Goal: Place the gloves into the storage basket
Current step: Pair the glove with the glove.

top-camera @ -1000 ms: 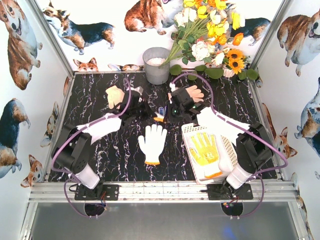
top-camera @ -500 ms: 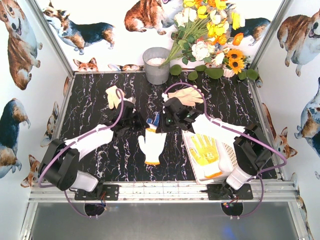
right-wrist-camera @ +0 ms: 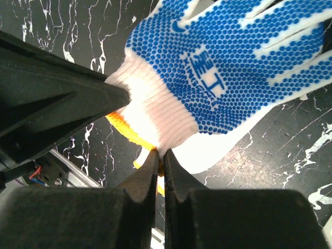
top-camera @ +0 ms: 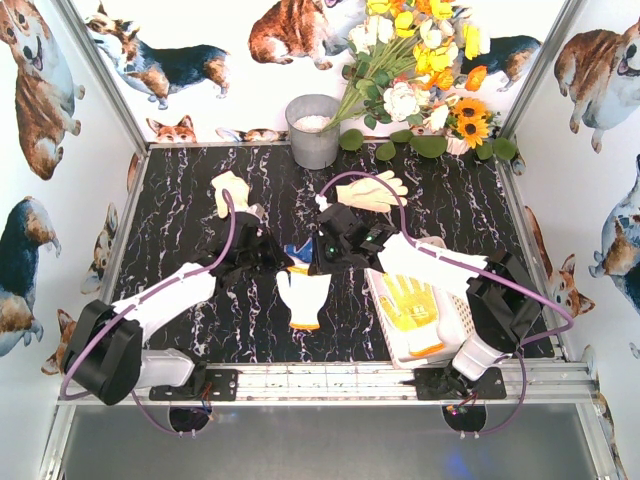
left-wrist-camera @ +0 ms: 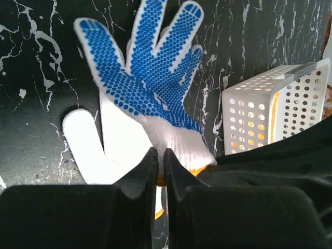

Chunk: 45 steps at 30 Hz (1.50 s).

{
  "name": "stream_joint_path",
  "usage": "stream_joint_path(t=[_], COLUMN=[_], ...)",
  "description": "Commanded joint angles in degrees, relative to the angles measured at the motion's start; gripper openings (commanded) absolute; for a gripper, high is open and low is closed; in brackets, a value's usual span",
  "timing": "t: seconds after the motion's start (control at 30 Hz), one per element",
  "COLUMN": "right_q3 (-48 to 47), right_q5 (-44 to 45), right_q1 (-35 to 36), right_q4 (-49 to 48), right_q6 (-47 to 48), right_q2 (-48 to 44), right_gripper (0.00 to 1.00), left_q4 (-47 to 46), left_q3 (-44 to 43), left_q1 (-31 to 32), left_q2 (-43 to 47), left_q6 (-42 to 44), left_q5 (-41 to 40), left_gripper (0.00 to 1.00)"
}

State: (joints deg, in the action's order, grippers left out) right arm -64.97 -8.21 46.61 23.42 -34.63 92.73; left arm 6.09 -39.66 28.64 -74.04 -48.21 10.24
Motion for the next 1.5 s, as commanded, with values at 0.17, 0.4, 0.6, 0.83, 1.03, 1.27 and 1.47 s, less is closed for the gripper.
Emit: stream_joint_path(t=[0.17,0.4,0.6,0.83,1.03,1.27,1.47], right_q3=[-3.5,-0.8,0.7,3.2,4.8,4.7,4.5], right_q5=[2.3,1.0,1.2,1.3,1.2,0.3,-0.4], right_q1=[0.2,1.4,3.5,4.4,4.7,5.2,6.2], right_q4=[1.5,2.2,2.8,2.6,2.7,3.5,4.6], right_q6=[-0.2,-1.8,-3.7,-4.8,-5.4,-5.4,-5.7], right_q2=[-4.0,-4.4,-4.7,-4.8,-4.4,-3.6,-2.7], right_gripper=[0.0,0.0,0.0,0.0,0.0,0.0,0.0], left_q4=[4.0,2.0,2.4,3.4,3.8,5.1,5.9], left_q3=[-0.9,3.4,4.9,6.3,8.1,10.0,11.3], left_q1=[0.2,1.1,1.8,5.1,8.0,9.3,9.8], left_q2=[4.7,4.8,5.1,5.0,6.0,8.5,9.7], left_q6=[0.2,-1.6,-1.6,-2.3,-4.9,-6.7,-7.5], left_q5=[-0.3,2.2,3.3,2.6,0.3,-1.7,-1.5], left_gripper=[0.0,0.0,0.0,0.0,0.0,0.0,0.0])
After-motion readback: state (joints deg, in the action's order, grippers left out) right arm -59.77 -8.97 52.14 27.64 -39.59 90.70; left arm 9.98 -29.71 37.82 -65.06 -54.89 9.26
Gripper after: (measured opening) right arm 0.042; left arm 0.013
